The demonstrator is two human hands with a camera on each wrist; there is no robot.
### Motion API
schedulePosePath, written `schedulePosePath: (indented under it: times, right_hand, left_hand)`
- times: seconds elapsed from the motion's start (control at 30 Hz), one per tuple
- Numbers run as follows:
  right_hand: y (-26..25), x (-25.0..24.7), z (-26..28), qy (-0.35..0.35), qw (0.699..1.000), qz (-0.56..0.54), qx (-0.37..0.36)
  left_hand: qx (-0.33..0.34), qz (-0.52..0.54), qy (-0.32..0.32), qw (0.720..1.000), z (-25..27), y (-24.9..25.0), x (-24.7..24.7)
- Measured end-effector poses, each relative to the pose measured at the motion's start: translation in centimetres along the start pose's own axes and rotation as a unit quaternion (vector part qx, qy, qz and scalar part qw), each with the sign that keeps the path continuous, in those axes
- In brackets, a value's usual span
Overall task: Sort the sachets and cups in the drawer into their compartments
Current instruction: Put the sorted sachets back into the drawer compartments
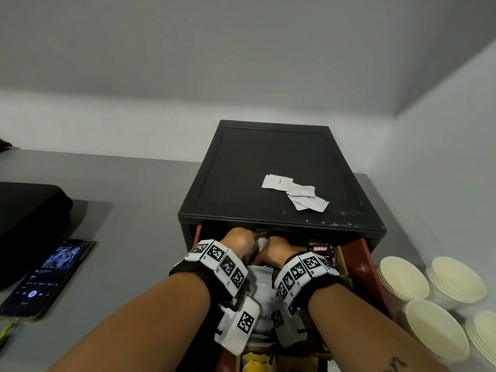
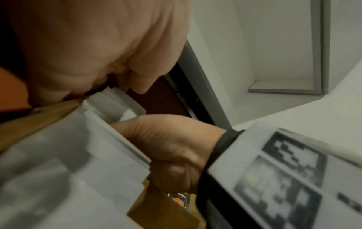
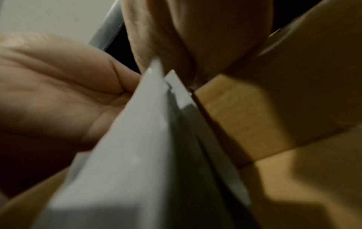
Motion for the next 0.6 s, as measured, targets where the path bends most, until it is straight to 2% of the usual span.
schedulePosePath:
  times: [0.2,0.37,0.6]
  right_hand:
    - [1.2,-0.4,-1.1,0.043,0.999,-0.010,0.019]
    - [1.2,-0.7,-1.3,0.078,0.996,-0.041,0.000]
    - [0.5,-0.2,-1.0,0.016,0.997,-0.069,-0.013]
  left_hand:
    - [-0.003,0.008,-0.006,1.000,0.0,0.2,0.1]
    - [-0.011,0.000,-0.018,1.000,0.1,-0.1,0.1]
    - [-0.003,-0.039,-0.007,0.999,0.1,0.2,-0.5]
Point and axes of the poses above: each hand's wrist, its own z-axis away from the middle knuckle, its own x-axis out of the palm, y = z × x, the point moved 9 cm from there along -z, towards the middle knuckle, and after that the axes turned 1 degree about -y, right-handed, at the moved point
